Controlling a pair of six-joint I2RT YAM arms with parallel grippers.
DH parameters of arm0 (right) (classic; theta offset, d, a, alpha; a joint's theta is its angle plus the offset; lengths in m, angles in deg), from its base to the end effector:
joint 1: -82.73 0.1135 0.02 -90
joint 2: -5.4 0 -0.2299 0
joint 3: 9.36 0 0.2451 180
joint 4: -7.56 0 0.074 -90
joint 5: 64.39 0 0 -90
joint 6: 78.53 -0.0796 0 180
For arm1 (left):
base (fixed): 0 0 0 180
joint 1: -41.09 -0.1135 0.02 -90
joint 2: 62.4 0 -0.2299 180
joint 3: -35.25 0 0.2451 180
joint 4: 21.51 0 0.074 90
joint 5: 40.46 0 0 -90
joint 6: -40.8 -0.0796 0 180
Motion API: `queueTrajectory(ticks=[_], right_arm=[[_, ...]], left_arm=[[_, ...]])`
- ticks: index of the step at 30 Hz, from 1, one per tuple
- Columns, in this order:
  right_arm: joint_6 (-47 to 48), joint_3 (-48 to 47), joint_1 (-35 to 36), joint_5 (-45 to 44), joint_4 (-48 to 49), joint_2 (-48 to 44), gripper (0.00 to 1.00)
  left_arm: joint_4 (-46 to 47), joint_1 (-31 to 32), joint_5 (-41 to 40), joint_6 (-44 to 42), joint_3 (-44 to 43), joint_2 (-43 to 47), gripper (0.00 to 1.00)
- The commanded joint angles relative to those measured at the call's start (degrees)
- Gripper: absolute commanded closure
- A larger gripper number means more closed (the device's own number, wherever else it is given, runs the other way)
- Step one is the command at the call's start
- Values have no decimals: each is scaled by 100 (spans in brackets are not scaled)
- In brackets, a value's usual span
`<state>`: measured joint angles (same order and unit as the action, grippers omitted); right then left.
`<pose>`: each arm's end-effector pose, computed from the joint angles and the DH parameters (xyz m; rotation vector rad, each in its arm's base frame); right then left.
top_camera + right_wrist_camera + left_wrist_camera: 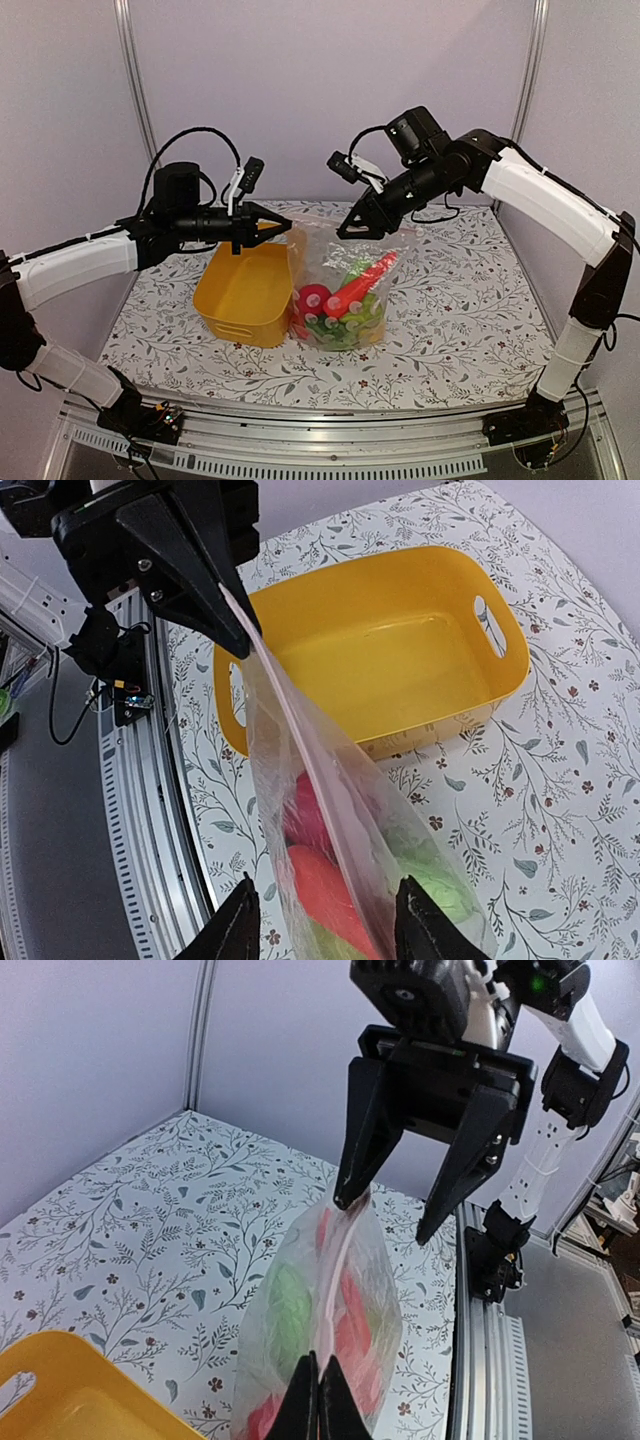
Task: Place the food in the zip-top bag and seal the zipper
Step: Pass from the left arm to the right, then set the zipper food storage bag at the center of the board.
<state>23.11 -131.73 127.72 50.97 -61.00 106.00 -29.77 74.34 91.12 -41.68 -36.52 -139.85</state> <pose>0.2516 0.2997 0.3240 -1.3406 2.0326 0.7983 0.2583 -0.2325 0.2815 0.9357 1.6603 -1.1479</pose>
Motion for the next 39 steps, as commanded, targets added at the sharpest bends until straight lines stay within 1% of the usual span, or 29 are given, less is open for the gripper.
queueTrajectory(ticks=[1, 5, 7, 10, 12, 14, 16, 20, 23, 27, 32, 34, 35, 37, 39], right_arm=[[-16, -285, 9, -157, 40, 305, 57], [-26, -359, 18, -371, 81, 364, 59], [-7, -350, 18, -374, 84, 397, 65], [14, -342, 25, -273, 86, 455, 76], [6, -333, 35, -250, 67, 475, 87], [12, -325, 36, -243, 44, 474, 94], [14, -280, 40, -263, 43, 442, 100], [27, -207, 36, -513, 4, 319, 100], [40, -167, -8, -1197, -55, 202, 100], [-36, -148, -469, -1734, -81, -112, 100], [73, -272, -1119, -2475, 36, -531, 100], [90, -403, -1270, -2792, 99, -636, 100], [112, -425, -1276, -2841, 158, -675, 100], [213, -438, -1282, -2637, 241, -753, 100], [242, -371, -1278, -2045, 272, -769, 100]], left_arm=[[-64, 66, 73, -82, -87, 143, 100], [-75, 77, 120, -79, -78, 168, 100], [-68, 93, 126, -64, -84, 169, 100], [-6, 100, 77, 6, -108, 165, 100], [37, 102, -10, 75, -118, 160, 100], [42, 100, -88, 109, -135, 152, 99], [33, 99, -157, 125, -144, 143, 93], [-29, 97, -448, 228, -178, 157, 69], [-69, 98, -740, 280, -215, 235, 58], [-47, 74, -1006, 316, -200, 396, 54], [-187, 59, -1100, 362, -216, 493, 53], [-233, 58, -1118, 367, -216, 523, 53], [-253, 58, -1127, 356, -208, 535, 53], [-280, 64, -1119, 349, -207, 547, 53], [-323, 63, -1115, 339, -199, 547, 53]])
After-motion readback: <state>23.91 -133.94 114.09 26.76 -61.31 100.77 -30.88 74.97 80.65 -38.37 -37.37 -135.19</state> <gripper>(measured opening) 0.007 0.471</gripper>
